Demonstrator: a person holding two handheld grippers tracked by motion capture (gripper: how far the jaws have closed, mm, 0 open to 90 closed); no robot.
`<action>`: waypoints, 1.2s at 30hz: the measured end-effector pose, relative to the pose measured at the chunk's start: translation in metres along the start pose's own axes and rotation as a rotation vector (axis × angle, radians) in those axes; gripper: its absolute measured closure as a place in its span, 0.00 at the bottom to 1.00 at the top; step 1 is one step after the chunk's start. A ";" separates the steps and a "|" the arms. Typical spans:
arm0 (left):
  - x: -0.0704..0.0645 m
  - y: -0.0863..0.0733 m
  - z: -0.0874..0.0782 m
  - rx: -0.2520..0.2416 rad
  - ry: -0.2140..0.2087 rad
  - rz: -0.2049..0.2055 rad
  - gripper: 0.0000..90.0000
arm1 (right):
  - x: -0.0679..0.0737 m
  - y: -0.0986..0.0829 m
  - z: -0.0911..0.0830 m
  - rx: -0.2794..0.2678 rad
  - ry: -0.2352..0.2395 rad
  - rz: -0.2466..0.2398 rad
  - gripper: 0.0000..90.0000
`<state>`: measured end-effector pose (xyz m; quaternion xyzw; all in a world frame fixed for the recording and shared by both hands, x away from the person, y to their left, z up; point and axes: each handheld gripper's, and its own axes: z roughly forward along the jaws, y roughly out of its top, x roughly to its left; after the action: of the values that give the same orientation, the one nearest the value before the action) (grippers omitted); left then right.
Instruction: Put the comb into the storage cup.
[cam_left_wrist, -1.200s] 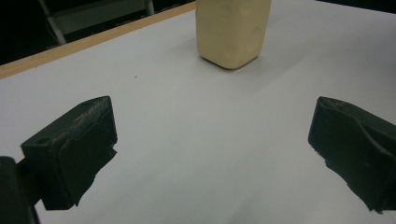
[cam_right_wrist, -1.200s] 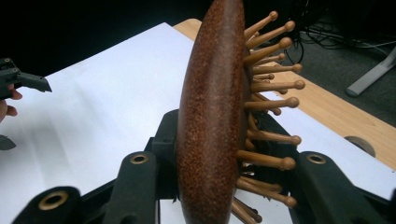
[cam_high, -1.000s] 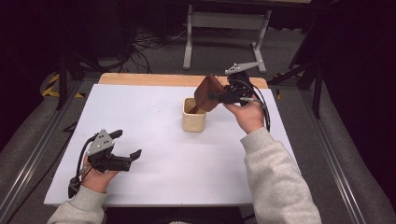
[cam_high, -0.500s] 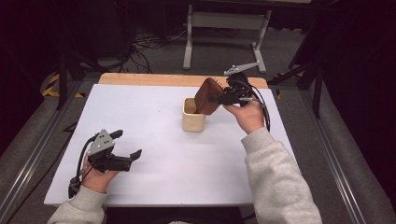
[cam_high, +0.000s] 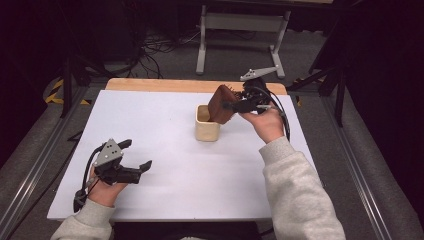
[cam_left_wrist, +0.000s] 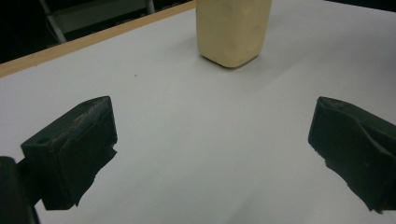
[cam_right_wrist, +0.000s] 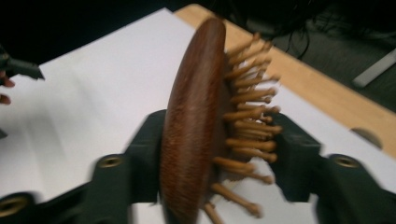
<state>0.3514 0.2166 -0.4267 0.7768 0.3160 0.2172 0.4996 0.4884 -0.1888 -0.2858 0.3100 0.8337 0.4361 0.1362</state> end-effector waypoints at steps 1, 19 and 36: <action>0.000 0.000 0.000 0.000 0.001 0.000 0.02 | 0.000 0.001 -0.002 -0.022 -0.018 -0.012 0.27; 0.002 0.001 -0.003 -0.010 0.001 -0.001 0.02 | 0.002 -0.006 -0.060 -0.240 -0.110 -0.057 0.00; 0.010 0.003 -0.011 -0.024 -0.024 -0.013 0.02 | 0.013 -0.055 -0.105 -0.310 -0.080 -0.082 0.00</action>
<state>0.3523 0.2298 -0.4193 0.7713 0.3123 0.2083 0.5139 0.4049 -0.2714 -0.2687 0.2681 0.7623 0.5409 0.2333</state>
